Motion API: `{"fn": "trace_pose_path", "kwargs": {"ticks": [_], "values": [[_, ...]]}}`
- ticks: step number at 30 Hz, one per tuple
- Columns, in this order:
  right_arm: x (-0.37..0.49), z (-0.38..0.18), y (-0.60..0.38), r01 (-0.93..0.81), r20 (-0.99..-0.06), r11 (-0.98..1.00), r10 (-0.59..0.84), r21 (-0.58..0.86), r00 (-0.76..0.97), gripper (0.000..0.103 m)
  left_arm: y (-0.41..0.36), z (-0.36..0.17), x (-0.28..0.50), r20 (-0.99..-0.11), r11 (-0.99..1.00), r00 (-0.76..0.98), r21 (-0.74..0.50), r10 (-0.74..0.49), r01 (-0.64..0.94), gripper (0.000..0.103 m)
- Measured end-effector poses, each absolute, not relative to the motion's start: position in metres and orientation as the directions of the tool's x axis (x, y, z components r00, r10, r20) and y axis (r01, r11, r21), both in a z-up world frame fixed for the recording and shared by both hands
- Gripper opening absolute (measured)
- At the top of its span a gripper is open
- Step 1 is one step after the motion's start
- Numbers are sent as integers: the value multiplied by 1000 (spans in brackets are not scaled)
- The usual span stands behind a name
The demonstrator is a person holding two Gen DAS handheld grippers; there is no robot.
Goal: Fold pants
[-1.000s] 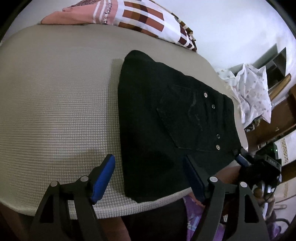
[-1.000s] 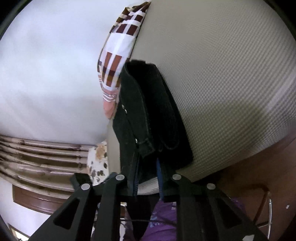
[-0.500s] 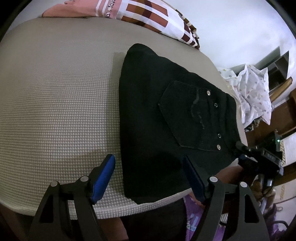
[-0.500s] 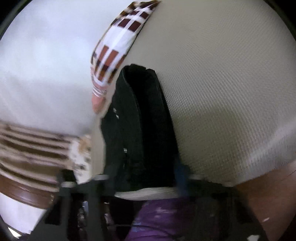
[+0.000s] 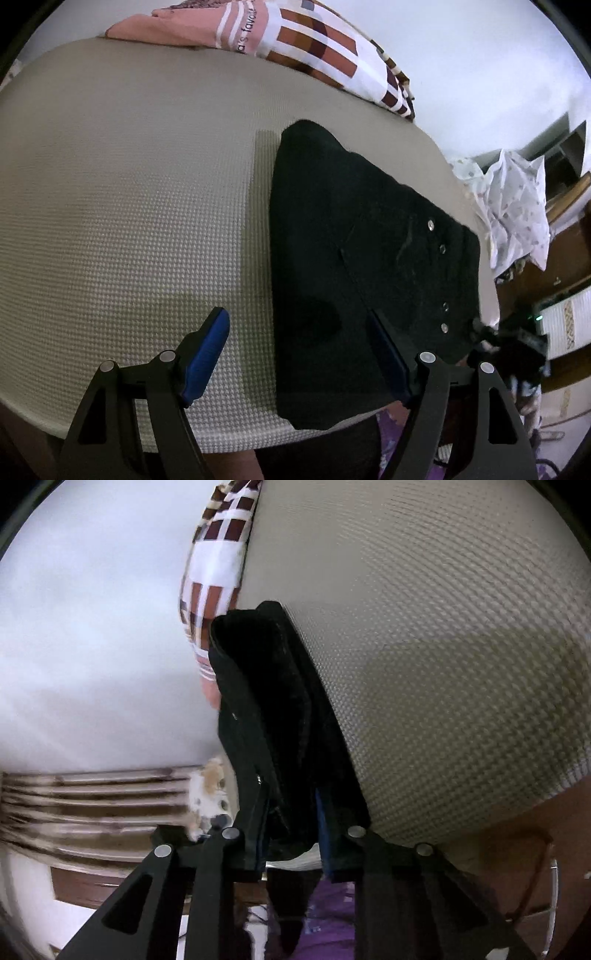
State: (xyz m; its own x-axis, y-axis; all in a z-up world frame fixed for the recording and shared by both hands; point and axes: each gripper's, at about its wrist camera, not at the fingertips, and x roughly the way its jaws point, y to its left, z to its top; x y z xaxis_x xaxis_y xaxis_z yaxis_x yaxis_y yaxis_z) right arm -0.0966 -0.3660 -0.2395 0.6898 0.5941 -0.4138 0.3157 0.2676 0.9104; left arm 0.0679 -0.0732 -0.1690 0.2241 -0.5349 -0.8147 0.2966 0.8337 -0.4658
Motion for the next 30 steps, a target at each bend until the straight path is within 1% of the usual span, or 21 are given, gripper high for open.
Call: {"fn": "trace_pose_path", "kwargs": {"ticks": [2, 6, 8, 10, 12, 15, 19, 22, 25, 28, 30], "values": [[-91, -230, -360, 300, -430, 310, 590, 902, 683, 21, -76, -168, 68, -811, 830, 226, -467, -539, 303, 77], [-90, -226, -360, 287, -400, 279, 602, 916, 691, 21, -77, -162, 68, -806, 834, 258, -449, -533, 321, 77], [-87, -221, -358, 258, -396, 307, 599, 916, 696, 21, -76, -161, 67, -808, 839, 270, -435, -524, 326, 77], [-89, -229, -362, 283, -443, 349, 582, 894, 682, 21, -74, -162, 71, -813, 842, 266, -432, -518, 323, 77], [-93, -242, -367, 291, -398, 273, 593, 917, 700, 20, -66, -162, 73, -809, 844, 271, -441, -521, 306, 77], [-91, -234, -365, 287, -440, 341, 576, 895, 688, 21, -51, -159, 75, -801, 849, 297, -445, -520, 286, 77], [-90, -239, -367, 293, -436, 327, 579, 898, 689, 21, -41, -156, 73, -798, 856, 325, -425, -507, 294, 77], [-91, -240, -367, 288, -435, 333, 575, 898, 693, 21, -46, -151, 65, -803, 872, 368, -357, -469, 335, 77], [-89, -239, -366, 289, -444, 344, 568, 893, 693, 23, -59, -147, 57, -809, 887, 417, -257, -414, 384, 77], [-86, -229, -362, 290, -482, 403, 544, 868, 687, 27, -70, -146, 50, -808, 886, 443, -198, -389, 418, 77], [-84, -218, -358, 293, -527, 471, 507, 832, 682, 31, -78, -145, 45, -806, 890, 471, -142, -358, 434, 77]]}}
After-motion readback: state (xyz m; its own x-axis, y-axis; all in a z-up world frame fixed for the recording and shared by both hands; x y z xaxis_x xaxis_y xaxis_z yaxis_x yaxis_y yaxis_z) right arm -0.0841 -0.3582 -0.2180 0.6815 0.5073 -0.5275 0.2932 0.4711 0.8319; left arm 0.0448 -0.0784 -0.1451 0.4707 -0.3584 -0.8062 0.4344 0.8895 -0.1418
